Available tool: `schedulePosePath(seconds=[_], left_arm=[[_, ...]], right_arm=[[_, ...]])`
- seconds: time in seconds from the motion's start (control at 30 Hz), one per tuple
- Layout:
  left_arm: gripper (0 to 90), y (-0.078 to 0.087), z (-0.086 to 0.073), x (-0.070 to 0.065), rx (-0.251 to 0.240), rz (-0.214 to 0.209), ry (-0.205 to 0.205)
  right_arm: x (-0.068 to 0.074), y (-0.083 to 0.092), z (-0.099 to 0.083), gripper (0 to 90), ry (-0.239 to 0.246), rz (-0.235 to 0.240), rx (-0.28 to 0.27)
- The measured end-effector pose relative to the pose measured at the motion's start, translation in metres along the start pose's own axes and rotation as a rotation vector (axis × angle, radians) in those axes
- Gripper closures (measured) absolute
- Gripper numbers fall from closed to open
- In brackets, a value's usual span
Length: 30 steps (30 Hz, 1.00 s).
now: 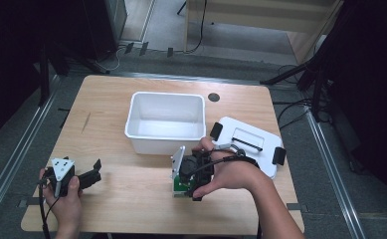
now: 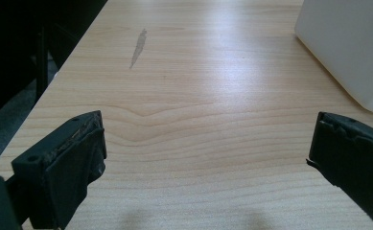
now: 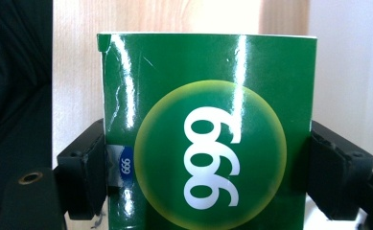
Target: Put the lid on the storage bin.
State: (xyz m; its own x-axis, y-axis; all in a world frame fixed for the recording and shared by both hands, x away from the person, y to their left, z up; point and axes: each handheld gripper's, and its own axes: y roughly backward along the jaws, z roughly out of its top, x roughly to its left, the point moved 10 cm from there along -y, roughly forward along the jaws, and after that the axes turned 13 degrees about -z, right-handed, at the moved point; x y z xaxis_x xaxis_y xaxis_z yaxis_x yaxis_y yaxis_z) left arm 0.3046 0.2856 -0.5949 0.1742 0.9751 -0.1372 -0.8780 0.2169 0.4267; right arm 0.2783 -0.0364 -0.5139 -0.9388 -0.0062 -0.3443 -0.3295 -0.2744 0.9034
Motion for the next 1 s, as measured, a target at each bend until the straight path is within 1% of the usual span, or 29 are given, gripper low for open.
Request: schedulePosePath(seconds=[0.1, 0.13, 0.17, 0.37, 0.53, 0.6, 0.63, 0.7, 0.8, 0.83, 0.87, 0.9, 0.93, 0.97, 1.0], left_arm=[[0.0, 0.0, 0.0, 0.0, 0.0, -0.002, 0.0], [0.0, 0.0, 0.0, 0.0, -0.001, -0.001, 0.001], [0.0, 0.0, 0.0, 0.0, -0.001, -0.001, 0.001], [0.0, 0.0, 0.0, 0.001, 0.0, -0.003, 0.001], [0.0, 0.0, 0.0, 0.0, -0.003, -0.004, 0.0], [0.0, 0.0, 0.0, 0.001, -0.001, -0.003, 0.002], [0.0, 0.0, 0.0, 0.001, 0.0, -0.002, 0.003], [0.0, 0.0, 0.0, 0.001, 0.0, -0.002, 0.002], [0.0, 0.0, 0.0, 0.001, -0.001, -0.002, 0.002], [0.0, 0.0, 0.0, 0.001, -0.001, -0.002, 0.0], [0.0, 0.0, 0.0, 0.0, -0.001, -0.001, 0.0], [0.0, 0.0, 0.0, 0.0, -0.001, -0.001, 0.0], [0.0, 0.0, 0.0, 0.0, -0.001, -0.001, 0.0], [0.0, 0.0, 0.0, 0.001, 0.0, -0.002, 0.0], [0.0, 0.0, 0.0, 0.001, -0.001, -0.002, 0.001]], right_arm=[[-0.004, 0.005, 0.003, 16.3, -0.009, 0.005, -0.006], [-0.006, 0.006, 0.004, 16.3, -0.001, 0.007, -0.013], [-0.007, 0.008, 0.004, 16.3, -0.005, 0.009, -0.008], [-0.013, 0.015, 0.009, 16.3, 0.003, 0.012, -0.015], [-0.017, 0.022, 0.012, 16.4, -0.008, 0.012, -0.004], [-0.02, 0.025, 0.015, 16.4, 0.002, 0.022, -0.021], [-0.021, 0.027, 0.015, 16.4, -0.004, 0.022, -0.021], [-0.024, 0.031, 0.015, 16.4, -0.004, 0.015, -0.012], [-0.028, 0.034, 0.017, 16.3, 0.002, 0.005, -0.018], [-0.031, 0.037, 0.018, 16.4, -0.007, 0.0, -0.021], [-0.033, 0.038, 0.018, 16.4, -0.002, 0.002, -0.023], [-0.034, 0.04, 0.018, 16.4, -0.015, 0.0, -0.012], [-0.034, 0.04, 0.018, 16.4, -0.015, 0.0, -0.012], [-0.039, 0.043, 0.019, 16.4, -0.01, -0.006, -0.025], [-0.04, 0.044, 0.02, 16.4, -0.01, -0.007, -0.031]])
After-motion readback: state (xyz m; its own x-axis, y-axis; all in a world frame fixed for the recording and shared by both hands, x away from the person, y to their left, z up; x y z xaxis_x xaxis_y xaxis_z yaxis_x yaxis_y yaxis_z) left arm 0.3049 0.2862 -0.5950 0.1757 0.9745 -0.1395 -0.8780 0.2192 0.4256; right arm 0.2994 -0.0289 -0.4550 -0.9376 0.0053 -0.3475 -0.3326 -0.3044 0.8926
